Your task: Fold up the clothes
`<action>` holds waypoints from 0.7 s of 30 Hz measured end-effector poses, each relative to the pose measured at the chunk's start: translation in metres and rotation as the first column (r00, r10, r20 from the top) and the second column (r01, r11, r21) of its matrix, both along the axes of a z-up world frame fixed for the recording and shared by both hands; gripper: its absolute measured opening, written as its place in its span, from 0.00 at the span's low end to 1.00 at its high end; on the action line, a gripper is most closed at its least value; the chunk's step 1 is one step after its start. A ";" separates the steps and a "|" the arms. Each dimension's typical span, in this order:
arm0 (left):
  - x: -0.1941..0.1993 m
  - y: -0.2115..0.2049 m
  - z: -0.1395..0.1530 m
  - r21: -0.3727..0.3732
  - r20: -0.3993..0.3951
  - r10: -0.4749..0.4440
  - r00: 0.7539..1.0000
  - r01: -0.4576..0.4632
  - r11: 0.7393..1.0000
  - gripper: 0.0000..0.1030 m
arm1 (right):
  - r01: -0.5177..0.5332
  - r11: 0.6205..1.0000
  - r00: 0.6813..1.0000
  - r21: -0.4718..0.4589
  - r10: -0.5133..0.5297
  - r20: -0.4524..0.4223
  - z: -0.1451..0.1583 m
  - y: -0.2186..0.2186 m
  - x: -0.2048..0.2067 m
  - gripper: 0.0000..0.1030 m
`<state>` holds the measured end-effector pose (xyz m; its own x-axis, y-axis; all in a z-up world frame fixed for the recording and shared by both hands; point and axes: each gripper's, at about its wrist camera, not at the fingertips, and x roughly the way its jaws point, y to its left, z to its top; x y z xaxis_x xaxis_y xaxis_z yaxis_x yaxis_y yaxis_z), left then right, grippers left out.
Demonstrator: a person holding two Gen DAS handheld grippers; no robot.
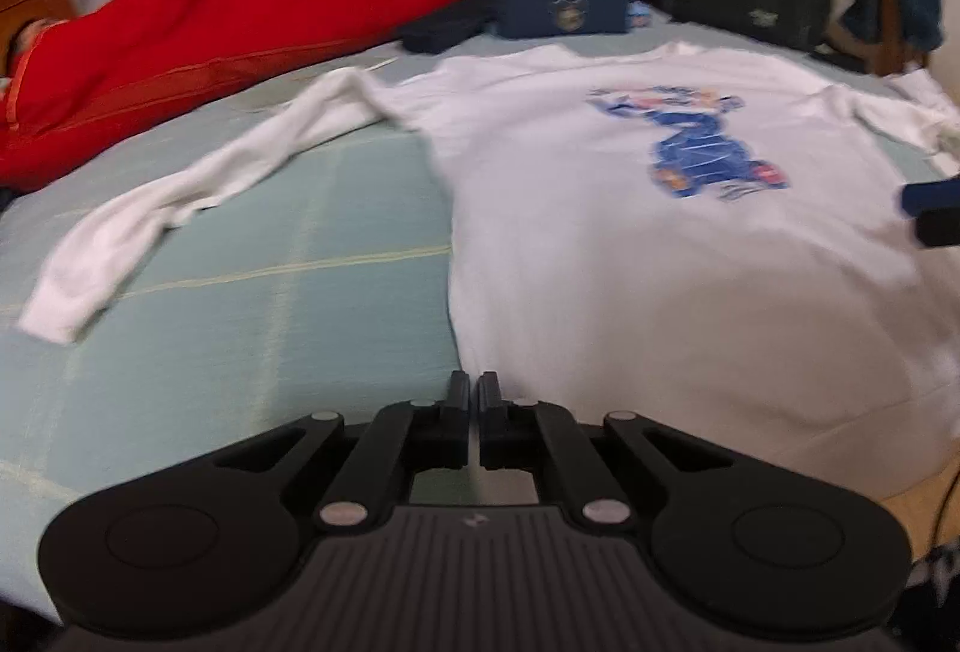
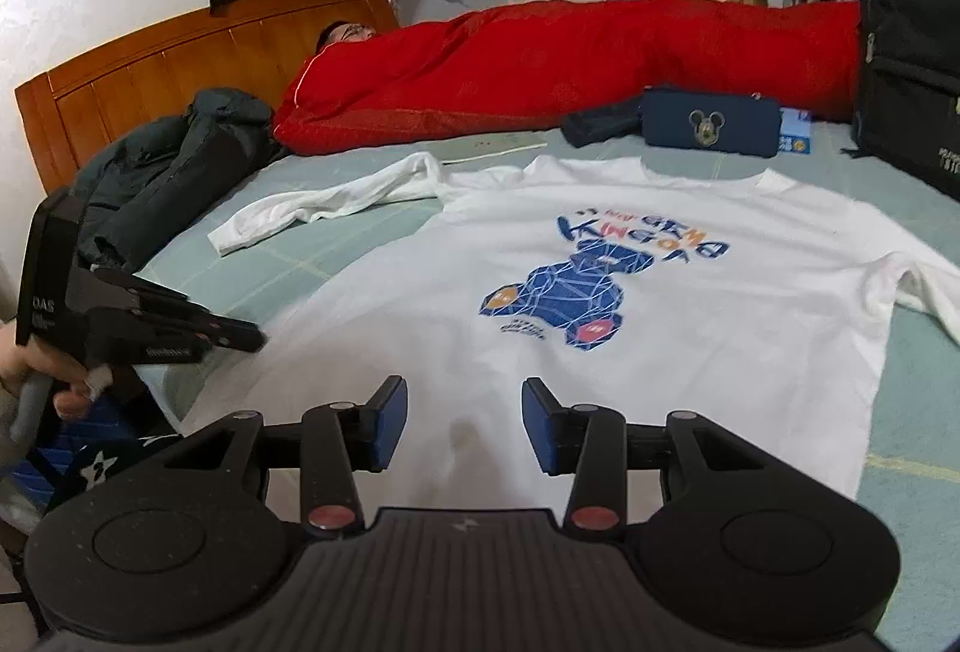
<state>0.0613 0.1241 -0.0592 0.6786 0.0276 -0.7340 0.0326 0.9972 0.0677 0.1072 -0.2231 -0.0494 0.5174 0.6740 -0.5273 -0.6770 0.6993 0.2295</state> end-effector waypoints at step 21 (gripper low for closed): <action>0.172 -0.005 -0.012 -0.184 -0.060 -0.052 0.997 0.040 0.982 0.32 | 0.211 0.960 0.965 -0.184 -0.235 -0.119 -0.038 -0.052 0.139 0.64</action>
<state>0.2331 0.1195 -0.0711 0.6275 -0.1408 -0.7658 0.0773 0.9899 -0.1187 0.2466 -0.2751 -0.0873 0.5581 0.4454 -0.7001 -0.4696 0.8652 0.1760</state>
